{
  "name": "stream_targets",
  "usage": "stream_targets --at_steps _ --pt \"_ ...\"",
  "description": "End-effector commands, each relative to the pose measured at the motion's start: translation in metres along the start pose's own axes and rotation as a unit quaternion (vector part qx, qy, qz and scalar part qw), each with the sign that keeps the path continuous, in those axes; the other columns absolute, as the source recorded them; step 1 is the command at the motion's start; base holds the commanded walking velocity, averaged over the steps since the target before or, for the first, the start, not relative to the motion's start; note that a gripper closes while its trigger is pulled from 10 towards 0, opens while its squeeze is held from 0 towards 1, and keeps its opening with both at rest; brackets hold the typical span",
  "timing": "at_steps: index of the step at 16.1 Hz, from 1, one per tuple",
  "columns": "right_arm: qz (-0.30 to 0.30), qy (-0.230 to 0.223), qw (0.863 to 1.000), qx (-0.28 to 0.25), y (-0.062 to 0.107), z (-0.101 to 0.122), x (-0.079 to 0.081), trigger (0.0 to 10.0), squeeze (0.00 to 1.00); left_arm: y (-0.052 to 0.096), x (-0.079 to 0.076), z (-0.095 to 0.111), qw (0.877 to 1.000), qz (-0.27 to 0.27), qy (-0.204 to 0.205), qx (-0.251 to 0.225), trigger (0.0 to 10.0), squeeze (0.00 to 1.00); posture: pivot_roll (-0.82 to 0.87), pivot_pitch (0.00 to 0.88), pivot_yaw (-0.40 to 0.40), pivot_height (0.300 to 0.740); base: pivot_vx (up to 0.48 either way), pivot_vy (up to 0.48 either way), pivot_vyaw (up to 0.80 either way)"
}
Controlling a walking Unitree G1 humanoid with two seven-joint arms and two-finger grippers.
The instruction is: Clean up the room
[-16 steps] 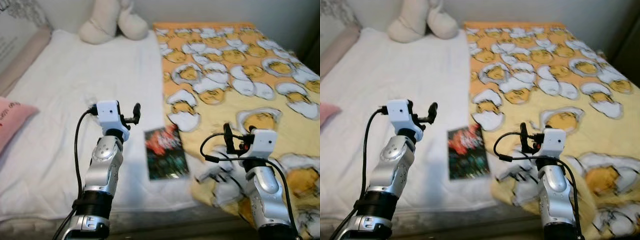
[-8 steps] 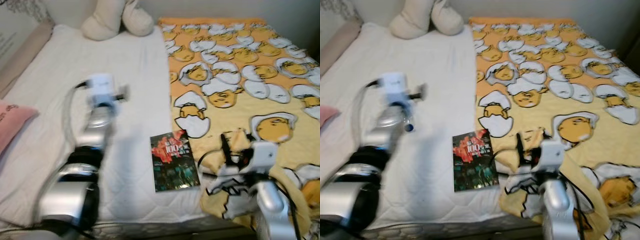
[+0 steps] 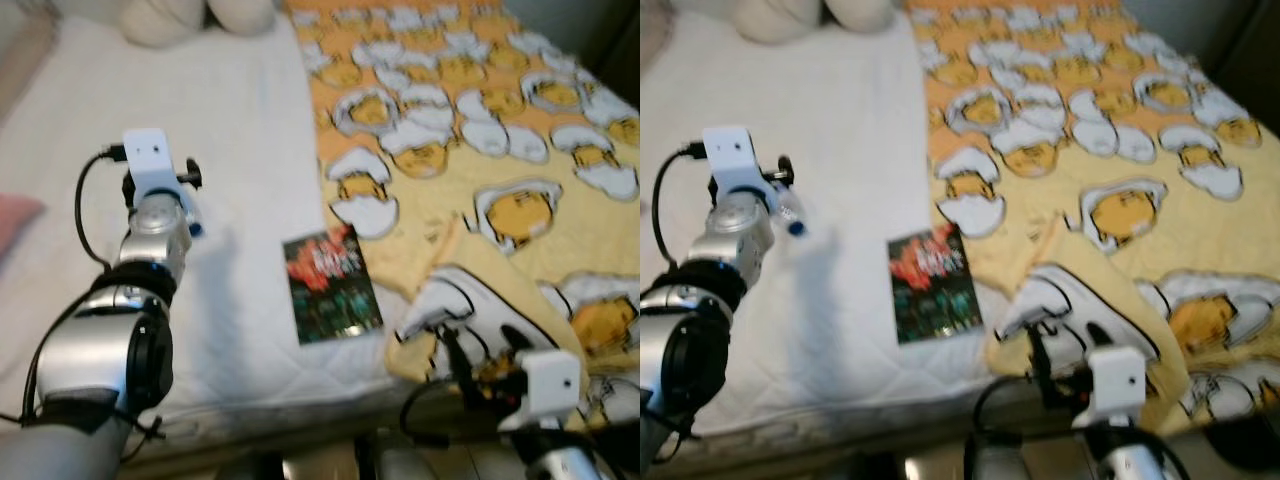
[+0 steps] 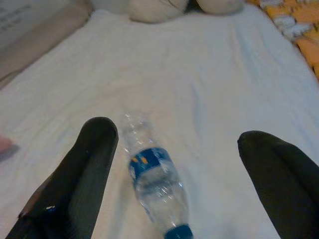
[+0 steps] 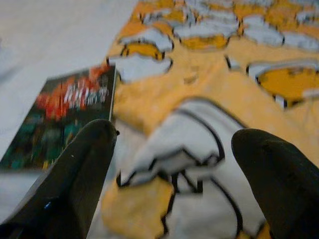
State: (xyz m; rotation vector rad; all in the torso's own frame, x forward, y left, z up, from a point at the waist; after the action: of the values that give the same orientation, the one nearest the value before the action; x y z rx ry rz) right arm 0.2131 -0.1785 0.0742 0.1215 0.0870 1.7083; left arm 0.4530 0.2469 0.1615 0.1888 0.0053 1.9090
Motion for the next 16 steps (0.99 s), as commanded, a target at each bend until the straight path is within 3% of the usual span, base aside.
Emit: stream_targets --at_steps 1,4,6,11,16 --pt "0.003 -0.002 1.000 0.001 0.002 0.003 0.003 10.0 0.00 -0.002 0.004 0.007 1.000 0.005 -0.014 -0.008 10.0 0.00 -0.34 0.218 0.019 0.740 0.000 0.000 0.00" --pt "0.011 -0.007 1.000 0.022 0.017 0.001 0.013 10.0 0.00 -0.004 0.019 0.013 0.999 0.040 -0.035 -0.010 10.0 0.00 -0.36 0.272 0.011 0.740 0.000 0.000 0.00" --pt "0.004 -0.002 0.999 0.050 0.040 -0.002 0.010 10.0 0.00 -0.005 0.028 0.020 0.996 0.069 -0.057 -0.019 10.0 0.00 -0.39 0.316 -0.006 0.740 0.000 0.000 0.00" --pt "0.006 -0.004 0.997 0.082 0.062 -0.003 0.016 10.0 0.00 -0.004 0.024 0.009 0.998 0.056 -0.033 -0.001 10.0 0.00 -0.41 0.377 -0.023 0.740 0.000 0.000 0.00" --pt "0.006 -0.008 0.994 0.106 0.079 -0.005 0.022 10.0 0.00 -0.004 0.023 0.004 0.998 0.052 -0.042 0.010 10.0 0.00 -0.44 0.422 -0.027 0.740 0.000 0.000 0.00"
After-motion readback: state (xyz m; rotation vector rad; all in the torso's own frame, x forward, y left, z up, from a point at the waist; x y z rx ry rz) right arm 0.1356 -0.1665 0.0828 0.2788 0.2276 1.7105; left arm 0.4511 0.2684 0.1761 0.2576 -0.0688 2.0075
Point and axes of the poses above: a point about 5 cm out from each wrist's last joint towards the gripper, its own y axis pointing back from the gripper into the wrist, its own z axis along the axis of the wrist's last joint, x = y × z, the point moved 6 cm from there along -y, pointing out of the wrist towards the gripper, and after that the axes turned 4 degrees about -y, right-handed, at the moved point
